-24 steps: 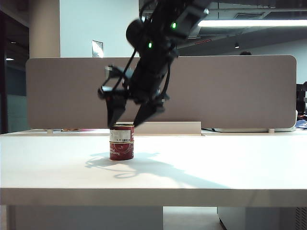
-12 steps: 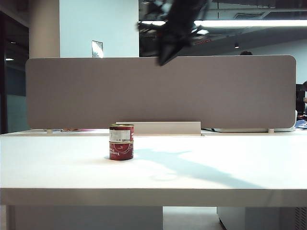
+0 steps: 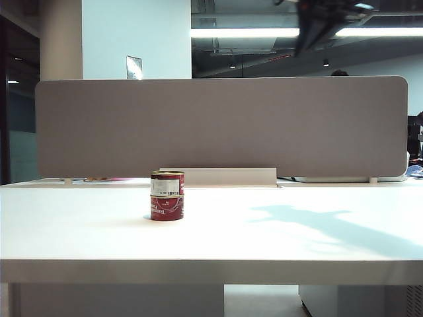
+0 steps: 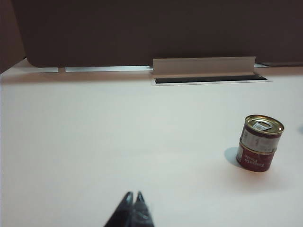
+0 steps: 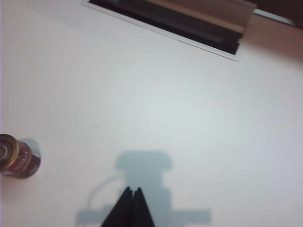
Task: Stack a can of tomatoes on the right onto the can of tomatoes on the left.
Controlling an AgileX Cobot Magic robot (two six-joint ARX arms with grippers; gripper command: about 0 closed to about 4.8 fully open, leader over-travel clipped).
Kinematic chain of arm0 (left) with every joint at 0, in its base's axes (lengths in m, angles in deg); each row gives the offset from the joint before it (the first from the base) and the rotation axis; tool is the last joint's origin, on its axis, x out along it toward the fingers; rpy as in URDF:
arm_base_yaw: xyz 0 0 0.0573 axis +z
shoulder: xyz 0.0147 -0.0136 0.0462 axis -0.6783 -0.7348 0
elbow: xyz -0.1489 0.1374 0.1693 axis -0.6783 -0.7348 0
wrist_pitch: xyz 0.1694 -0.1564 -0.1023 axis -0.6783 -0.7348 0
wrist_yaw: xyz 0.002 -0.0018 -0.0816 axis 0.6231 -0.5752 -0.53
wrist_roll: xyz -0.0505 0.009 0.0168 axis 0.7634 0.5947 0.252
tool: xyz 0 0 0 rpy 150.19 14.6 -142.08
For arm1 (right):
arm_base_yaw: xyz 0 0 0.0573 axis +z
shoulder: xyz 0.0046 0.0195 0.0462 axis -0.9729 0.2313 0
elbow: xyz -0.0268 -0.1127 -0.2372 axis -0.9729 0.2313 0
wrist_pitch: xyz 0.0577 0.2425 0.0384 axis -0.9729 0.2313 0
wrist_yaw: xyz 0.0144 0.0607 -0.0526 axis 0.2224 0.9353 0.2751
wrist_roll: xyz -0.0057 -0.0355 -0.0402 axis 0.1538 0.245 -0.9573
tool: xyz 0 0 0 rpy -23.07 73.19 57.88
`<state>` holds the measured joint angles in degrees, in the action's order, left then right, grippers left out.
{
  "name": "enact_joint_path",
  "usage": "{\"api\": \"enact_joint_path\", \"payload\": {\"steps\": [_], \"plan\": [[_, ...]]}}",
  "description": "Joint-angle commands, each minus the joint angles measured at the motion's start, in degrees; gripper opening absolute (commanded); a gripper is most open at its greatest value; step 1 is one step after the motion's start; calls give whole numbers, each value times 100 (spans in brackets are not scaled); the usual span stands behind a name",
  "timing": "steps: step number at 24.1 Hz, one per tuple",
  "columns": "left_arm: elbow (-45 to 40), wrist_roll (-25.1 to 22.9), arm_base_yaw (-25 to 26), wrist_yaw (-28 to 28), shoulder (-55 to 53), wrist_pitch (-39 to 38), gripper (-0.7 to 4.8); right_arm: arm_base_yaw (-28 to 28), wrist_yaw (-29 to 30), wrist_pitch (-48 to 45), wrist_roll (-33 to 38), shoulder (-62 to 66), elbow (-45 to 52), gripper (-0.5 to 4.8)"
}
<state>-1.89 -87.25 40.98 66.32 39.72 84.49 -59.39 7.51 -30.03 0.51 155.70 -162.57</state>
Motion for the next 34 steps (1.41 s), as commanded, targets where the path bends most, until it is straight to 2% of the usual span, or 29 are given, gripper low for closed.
{"api": "enact_joint_path", "payload": {"steps": [1, 4, 9, 15, 19, 26, 30, 34], "plan": [[20, -44, 7, 15, -7, 79, -6, -177, 55, -531, 44, -702, 898, -5], [20, -42, 7, -4, -7, 74, -6, -297, 31, -1095, 151, -1554, 2081, -5], [20, -44, 7, -2, -7, 70, -6, -339, -264, -1537, 249, -2430, 3211, -5], [20, -44, 7, -2, -7, 70, -6, -402, -428, -2267, 824, -3528, 4612, -5], [20, -44, 7, -2, -7, 68, -6, -404, -905, -2868, 1069, -4367, 5729, -5], [20, -44, 7, -2, -7, 68, -6, -404, -1379, -2863, 1084, -5254, 6734, -5], [20, -44, 7, -4, -7, 68, -6, -439, -1379, -2973, 1082, -6168, 7587, -5], [20, -44, 7, -4, -7, 68, -6, -726, -929, -3198, 1086, -6918, 8188, -5]]}}
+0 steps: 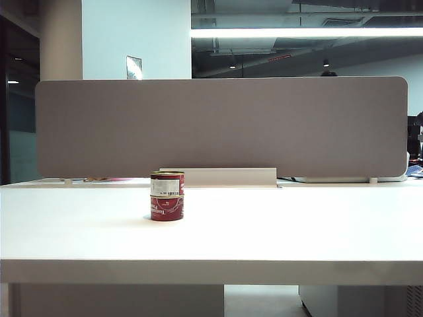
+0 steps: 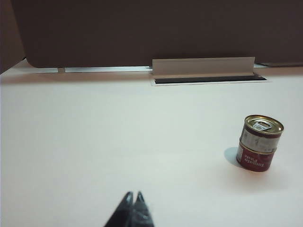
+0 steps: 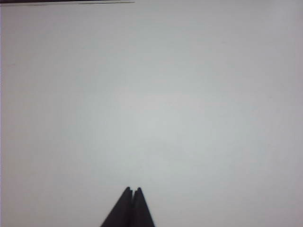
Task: Stack a can of tomatoes on the right onto the can of tomatoes on the left.
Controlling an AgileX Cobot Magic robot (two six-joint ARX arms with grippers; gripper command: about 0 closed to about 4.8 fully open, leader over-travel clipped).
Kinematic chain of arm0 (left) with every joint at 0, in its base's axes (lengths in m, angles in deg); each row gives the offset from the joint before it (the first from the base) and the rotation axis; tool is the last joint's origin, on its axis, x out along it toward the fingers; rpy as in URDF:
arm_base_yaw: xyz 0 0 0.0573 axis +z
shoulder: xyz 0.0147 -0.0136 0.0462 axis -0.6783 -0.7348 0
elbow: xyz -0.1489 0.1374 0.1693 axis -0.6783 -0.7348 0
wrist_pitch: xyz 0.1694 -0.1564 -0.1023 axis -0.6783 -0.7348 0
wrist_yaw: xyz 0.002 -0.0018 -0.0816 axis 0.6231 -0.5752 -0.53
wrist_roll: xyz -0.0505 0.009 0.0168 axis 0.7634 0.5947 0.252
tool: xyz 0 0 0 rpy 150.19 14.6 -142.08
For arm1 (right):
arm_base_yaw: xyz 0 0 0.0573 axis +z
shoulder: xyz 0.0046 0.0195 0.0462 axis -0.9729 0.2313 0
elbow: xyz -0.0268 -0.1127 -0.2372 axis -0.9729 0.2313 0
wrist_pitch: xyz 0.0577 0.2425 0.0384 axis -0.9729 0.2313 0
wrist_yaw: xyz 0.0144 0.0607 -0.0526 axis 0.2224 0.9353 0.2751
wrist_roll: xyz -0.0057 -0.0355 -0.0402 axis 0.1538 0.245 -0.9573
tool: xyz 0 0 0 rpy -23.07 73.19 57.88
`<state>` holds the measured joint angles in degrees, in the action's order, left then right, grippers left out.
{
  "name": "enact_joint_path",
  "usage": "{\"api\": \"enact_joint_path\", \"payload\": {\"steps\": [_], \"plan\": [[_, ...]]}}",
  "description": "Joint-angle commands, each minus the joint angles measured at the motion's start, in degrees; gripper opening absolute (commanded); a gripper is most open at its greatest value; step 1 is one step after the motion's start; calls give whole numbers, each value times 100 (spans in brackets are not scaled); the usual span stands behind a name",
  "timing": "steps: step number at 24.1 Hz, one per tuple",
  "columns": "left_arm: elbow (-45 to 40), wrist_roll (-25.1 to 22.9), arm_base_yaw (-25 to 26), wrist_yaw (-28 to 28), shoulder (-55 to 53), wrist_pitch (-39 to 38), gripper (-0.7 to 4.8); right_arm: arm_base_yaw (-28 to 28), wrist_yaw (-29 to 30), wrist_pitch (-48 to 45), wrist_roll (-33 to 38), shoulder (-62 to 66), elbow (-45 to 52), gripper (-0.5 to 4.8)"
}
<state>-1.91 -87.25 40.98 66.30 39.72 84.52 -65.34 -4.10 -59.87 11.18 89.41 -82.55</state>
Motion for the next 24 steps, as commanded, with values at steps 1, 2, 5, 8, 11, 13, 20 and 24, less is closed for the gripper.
{"api": "enact_joint_path", "payload": {"steps": [1, 2, 5, 8, 11, 13, 20, 24], "plan": [[22, -44, 7, -2, -7, 66, -6, -201, 286, -216, 20, -472, 306, -5], [22, -44, 7, -2, -7, 66, -6, -260, 337, -225, 17, -614, 402, -5], [22, -44, 7, -2, -7, 63, -6, -402, 389, -258, 17, -1012, 713, -5], [22, -44, 7, -2, -7, 61, -6, -490, 623, -267, 13, -1484, 988, -5], [22, -44, 7, -2, -7, 63, -6, -573, 706, -299, 7, -1950, 1132, -5], [22, -44, 7, -2, -7, 63, -6, -621, 750, -302, -13, -2116, 1141, -5], [22, -44, 7, -2, -7, 63, -6, -1095, 1346, -254, -15, -2546, 1143, -5], [22, -44, 7, -2, -7, 63, -6, -1108, 1325, -356, -66, -2546, 1165, -5]]}}
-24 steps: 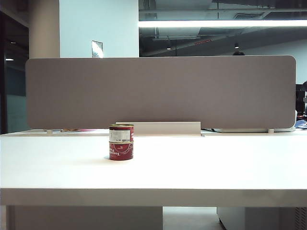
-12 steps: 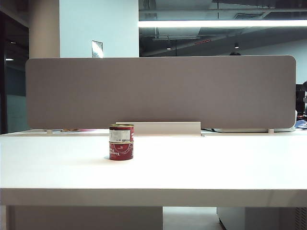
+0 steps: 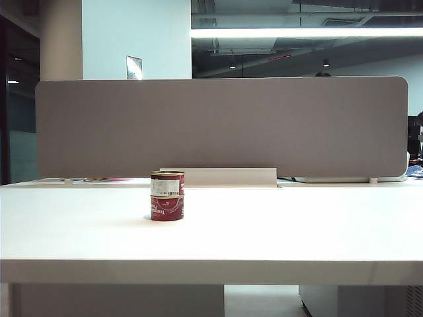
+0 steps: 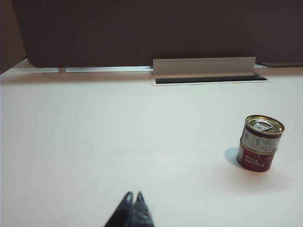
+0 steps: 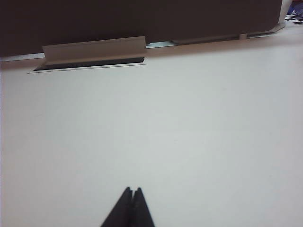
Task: Stack a can of tomatoes on the right onto the can of tomatoes on the left.
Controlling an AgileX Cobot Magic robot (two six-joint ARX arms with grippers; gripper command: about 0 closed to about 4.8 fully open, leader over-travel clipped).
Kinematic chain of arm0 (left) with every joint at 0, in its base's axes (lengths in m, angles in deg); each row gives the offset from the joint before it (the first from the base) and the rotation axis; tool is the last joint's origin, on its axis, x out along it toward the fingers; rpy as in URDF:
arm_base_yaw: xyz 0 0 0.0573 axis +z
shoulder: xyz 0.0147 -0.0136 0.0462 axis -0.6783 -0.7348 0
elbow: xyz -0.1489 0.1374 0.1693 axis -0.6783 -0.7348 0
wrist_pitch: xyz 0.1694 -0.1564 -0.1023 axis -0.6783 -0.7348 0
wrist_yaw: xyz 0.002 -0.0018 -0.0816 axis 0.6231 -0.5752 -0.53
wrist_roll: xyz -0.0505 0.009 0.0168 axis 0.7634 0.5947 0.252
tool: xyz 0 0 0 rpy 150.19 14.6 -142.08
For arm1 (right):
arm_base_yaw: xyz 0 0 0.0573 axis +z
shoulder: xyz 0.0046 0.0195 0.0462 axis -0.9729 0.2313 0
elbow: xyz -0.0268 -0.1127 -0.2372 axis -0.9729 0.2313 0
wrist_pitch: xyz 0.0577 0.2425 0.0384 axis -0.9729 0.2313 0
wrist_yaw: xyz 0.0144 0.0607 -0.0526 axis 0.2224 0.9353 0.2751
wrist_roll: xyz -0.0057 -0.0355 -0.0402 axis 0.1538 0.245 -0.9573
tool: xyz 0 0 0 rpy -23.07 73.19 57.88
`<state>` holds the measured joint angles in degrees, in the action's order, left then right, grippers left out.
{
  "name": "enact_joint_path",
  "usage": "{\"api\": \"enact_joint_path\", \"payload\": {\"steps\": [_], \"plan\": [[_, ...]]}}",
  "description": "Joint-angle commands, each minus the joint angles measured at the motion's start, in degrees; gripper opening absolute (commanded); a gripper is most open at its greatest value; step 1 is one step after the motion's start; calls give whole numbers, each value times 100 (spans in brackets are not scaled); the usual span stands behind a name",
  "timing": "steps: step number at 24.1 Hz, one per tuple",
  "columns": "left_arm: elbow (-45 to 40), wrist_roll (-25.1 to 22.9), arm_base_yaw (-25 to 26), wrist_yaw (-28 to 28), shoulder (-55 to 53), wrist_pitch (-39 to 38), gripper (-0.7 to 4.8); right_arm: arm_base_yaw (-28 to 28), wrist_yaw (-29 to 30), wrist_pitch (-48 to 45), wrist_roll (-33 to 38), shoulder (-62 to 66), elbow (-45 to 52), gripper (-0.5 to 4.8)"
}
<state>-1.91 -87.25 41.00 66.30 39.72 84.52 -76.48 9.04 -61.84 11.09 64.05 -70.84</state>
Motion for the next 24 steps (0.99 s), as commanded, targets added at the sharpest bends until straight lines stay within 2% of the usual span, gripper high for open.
{"api": "enact_joint_path", "payload": {"steps": [1, 7, 9, 16, 24], "plan": [[22, -44, 4, -2, -7, 61, -6, 4, -42, -179, -111, -11, -7, -5], [22, -44, 4, -2, -7, 61, -6, 0, -535, -463, -354, -11, 70, -5], [22, -44, 4, -2, -7, 61, -6, -39, -573, -706, -498, -11, 184, -5], [22, -44, 4, -2, -7, 59, -6, -96, -570, -702, -496, -11, 184, -4], [22, -44, 4, -2, -7, 59, -6, -96, -503, -385, -494, -7, 181, -4]]}}
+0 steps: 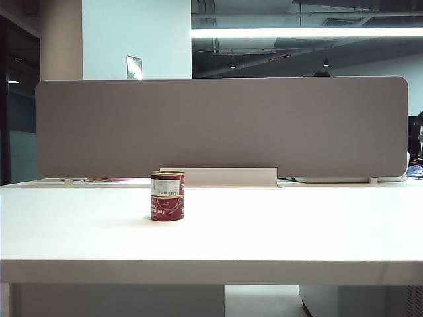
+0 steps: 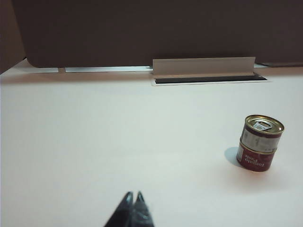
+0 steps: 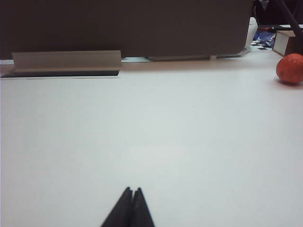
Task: Stack a can of tomatoes on the right onto the can of tomatoes on the left.
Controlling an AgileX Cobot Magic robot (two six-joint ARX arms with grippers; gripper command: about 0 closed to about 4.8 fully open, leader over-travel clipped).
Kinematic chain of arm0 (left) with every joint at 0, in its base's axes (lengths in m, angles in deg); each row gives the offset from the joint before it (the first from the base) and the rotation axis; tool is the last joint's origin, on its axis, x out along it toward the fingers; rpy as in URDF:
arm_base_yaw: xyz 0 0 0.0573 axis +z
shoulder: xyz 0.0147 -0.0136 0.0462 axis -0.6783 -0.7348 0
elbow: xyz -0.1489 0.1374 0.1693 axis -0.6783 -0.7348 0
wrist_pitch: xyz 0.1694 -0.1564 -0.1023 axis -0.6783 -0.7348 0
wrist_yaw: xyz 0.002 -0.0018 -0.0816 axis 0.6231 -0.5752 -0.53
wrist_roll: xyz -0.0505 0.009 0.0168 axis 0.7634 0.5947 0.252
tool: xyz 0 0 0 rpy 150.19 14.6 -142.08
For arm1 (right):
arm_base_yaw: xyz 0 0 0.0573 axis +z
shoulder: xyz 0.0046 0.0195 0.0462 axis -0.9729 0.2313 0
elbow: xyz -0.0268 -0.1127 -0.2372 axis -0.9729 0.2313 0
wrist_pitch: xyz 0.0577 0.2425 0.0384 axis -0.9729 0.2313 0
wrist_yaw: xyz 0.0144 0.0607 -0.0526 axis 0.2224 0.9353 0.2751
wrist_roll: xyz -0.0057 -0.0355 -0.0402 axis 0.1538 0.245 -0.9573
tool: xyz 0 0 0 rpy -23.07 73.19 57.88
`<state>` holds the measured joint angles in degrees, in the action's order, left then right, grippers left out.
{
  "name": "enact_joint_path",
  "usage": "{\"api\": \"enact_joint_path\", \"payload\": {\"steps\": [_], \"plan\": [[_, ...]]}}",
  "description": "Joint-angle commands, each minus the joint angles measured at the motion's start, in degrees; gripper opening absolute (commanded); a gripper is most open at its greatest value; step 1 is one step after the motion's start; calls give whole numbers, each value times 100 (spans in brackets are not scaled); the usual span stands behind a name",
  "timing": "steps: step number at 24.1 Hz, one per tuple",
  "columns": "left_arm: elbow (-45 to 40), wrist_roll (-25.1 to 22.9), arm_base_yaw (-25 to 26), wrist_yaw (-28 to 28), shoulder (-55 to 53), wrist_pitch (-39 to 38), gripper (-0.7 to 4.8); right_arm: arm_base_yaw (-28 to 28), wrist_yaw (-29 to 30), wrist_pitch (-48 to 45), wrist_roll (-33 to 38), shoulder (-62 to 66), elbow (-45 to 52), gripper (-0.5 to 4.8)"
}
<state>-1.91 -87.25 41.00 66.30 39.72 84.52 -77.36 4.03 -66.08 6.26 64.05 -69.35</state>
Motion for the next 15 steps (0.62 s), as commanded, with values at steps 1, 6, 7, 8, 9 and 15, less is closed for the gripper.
{"api": "enact_joint_path", "payload": {"steps": [1, 6, 7, 8, 9, 15], "plan": [[22, -44, 4, -2, -7, 59, -6, -9, -2, 55, -11, -7, 33, -4], [22, -44, 4, -2, -7, 59, -6, -11, -4, 74, -13, -7, 33, -4], [22, -44, 4, 0, -7, 59, -6, -11, -4, 74, -11, -7, 33, -4], [22, -44, 4, -2, -7, 59, -6, -11, -4, 74, -11, -7, 33, -4], [22, -44, 4, -2, -7, 59, -6, -11, -4, 74, -11, -7, 33, -4], [22, -44, 4, -2, -7, 59, -6, -11, -4, 74, -11, -7, 33, -4]]}}
